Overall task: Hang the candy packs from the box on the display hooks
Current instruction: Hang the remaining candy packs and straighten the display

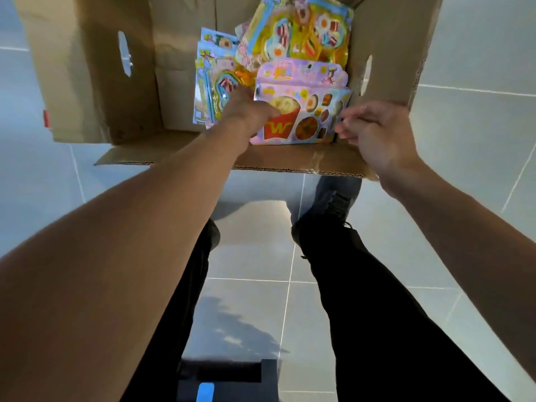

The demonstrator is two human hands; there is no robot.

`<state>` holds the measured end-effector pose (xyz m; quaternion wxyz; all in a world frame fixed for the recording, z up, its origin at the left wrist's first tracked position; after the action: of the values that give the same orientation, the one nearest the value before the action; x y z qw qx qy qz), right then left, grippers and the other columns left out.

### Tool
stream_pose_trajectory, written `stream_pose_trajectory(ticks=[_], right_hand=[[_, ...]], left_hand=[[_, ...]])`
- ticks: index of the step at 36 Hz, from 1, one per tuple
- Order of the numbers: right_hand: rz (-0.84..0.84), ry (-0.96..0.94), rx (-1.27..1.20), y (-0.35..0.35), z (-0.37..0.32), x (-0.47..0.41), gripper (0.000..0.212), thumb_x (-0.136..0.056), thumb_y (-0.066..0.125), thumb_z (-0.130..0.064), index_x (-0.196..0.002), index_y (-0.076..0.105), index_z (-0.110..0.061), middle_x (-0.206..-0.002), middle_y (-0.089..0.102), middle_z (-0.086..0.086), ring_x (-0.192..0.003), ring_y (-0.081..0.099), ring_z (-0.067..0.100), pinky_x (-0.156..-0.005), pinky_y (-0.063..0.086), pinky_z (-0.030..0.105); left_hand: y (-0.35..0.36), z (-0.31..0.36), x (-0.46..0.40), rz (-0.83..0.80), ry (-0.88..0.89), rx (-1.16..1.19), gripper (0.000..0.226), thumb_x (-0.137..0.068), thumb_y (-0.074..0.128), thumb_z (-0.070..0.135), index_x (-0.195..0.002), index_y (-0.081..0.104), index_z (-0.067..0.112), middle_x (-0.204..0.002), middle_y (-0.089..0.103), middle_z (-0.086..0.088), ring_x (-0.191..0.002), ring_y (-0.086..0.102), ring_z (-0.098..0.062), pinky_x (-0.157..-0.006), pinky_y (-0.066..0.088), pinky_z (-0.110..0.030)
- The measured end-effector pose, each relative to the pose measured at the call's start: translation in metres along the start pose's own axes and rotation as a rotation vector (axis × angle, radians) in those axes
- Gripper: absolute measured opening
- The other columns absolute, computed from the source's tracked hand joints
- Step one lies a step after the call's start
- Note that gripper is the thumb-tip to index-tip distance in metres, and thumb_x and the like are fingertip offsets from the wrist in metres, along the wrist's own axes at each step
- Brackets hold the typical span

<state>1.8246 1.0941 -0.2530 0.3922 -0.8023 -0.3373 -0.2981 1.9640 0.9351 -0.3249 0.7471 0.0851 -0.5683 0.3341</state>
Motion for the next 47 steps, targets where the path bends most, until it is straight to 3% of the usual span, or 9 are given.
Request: stream_pose_trajectory(ticks=[4,10,15,19,24,28,33,39,47], right_hand=[[-0.012,-0.013,-0.016,0.008,0.008,-0.005,0.019,-0.094,0.063,-0.013,-0.087,0.071,-0.029,-0.097,0.075,0.000,-0.094,0.071,0.013,-0.094,0.057,0.036],[-0.013,0.038,-0.047,0.012,0.014,0.000,0.016,-0.090,0.071,-0.011,-0.104,0.074,-0.017,-0.104,0.075,0.000,-0.092,0.071,0.011,-0.086,0.058,0.024],[0.022,0.048,-0.040,0.007,0.003,0.018,0.022,-0.084,0.073,-0.007,-0.103,0.072,-0.020,-0.103,0.075,-0.002,-0.101,0.069,0.013,-0.095,0.056,0.035],[0.070,0.062,-0.043,0.001,-0.012,0.035,0.037,-0.085,0.074,-0.013,-0.120,0.067,-0.020,-0.112,0.070,-0.005,-0.105,0.066,0.010,-0.082,0.052,0.019],[0.192,0.065,-0.064,-0.013,-0.047,0.069,0.042,-0.091,0.067,-0.022,-0.132,0.058,-0.019,-0.090,0.058,-0.022,-0.096,0.058,0.009,-0.087,0.047,0.024],[0.328,0.029,-0.096,-0.020,-0.073,0.098,0.024,-0.093,0.058,-0.028,-0.115,0.065,-0.018,-0.107,0.068,-0.003,-0.090,0.060,0.012,-0.081,0.052,0.030],[0.344,0.037,-0.231,-0.023,-0.101,0.130,0.013,-0.094,0.057,-0.020,-0.097,0.069,-0.019,-0.076,0.059,-0.011,-0.060,0.050,0.001,-0.059,0.042,0.016],[0.295,0.025,-0.387,-0.030,-0.138,0.172,0.025,-0.093,0.068,-0.016,-0.073,0.068,-0.032,-0.071,0.069,-0.017,-0.066,0.063,0.003,-0.065,0.054,0.021],[0.327,-0.017,-0.624,-0.044,-0.197,0.237,0.018,-0.088,0.073,-0.005,-0.093,0.076,-0.022,-0.092,0.078,0.004,-0.093,0.074,0.031,-0.084,0.059,0.055]], left_hand=[[0.010,-0.010,-0.017,0.029,-0.006,-0.076,0.069,-0.076,0.082,0.021,-0.136,0.049,0.016,-0.132,0.061,-0.006,-0.117,0.062,-0.027,-0.096,0.054,-0.044],[0.008,-0.002,-0.007,0.160,0.138,-0.221,0.011,-0.090,0.067,0.028,-0.100,0.063,0.027,-0.102,0.067,0.003,-0.099,0.065,-0.019,-0.089,0.054,-0.034],[-0.007,0.009,0.022,0.252,0.242,-0.247,0.011,-0.094,0.061,0.026,-0.094,0.055,0.017,-0.088,0.056,0.004,-0.084,0.054,-0.018,-0.071,0.042,-0.031],[-0.029,0.019,0.052,0.252,0.239,-0.102,0.010,-0.095,0.059,0.025,-0.098,0.059,0.015,-0.098,0.066,-0.002,-0.097,0.065,-0.025,-0.082,0.052,-0.036],[-0.063,0.040,0.097,0.149,0.260,0.039,0.009,-0.095,0.059,0.023,-0.101,0.064,0.019,-0.101,0.071,-0.002,-0.097,0.070,-0.023,-0.088,0.057,-0.046],[-0.092,0.055,0.135,0.070,0.277,0.067,0.009,-0.100,0.057,0.025,-0.104,0.065,0.026,-0.092,0.070,0.006,-0.090,0.071,-0.016,-0.084,0.060,-0.046],[-0.129,0.066,0.175,0.001,0.305,0.135,0.013,-0.101,0.056,0.019,-0.099,0.067,0.026,-0.077,0.068,0.008,-0.078,0.069,-0.011,-0.076,0.062,-0.035],[-0.180,0.076,0.229,0.046,0.331,0.162,0.018,-0.100,0.058,0.024,-0.100,0.072,0.036,-0.093,0.069,-0.002,-0.083,0.066,-0.017,-0.091,0.057,-0.048],[-0.217,0.107,0.313,0.222,0.415,0.368,0.018,-0.099,0.057,0.019,-0.102,0.071,0.030,-0.067,0.066,0.013,-0.064,0.061,0.001,-0.066,0.053,-0.024]])
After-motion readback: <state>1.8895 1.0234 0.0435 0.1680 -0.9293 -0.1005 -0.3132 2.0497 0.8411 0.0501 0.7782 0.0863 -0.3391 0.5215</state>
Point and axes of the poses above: each hand's wrist, its own x-axis away from the middle knuckle, its own y-axis out of the palm, z = x × y, the point moved 5 cm from there along -x, towards the middle knuckle
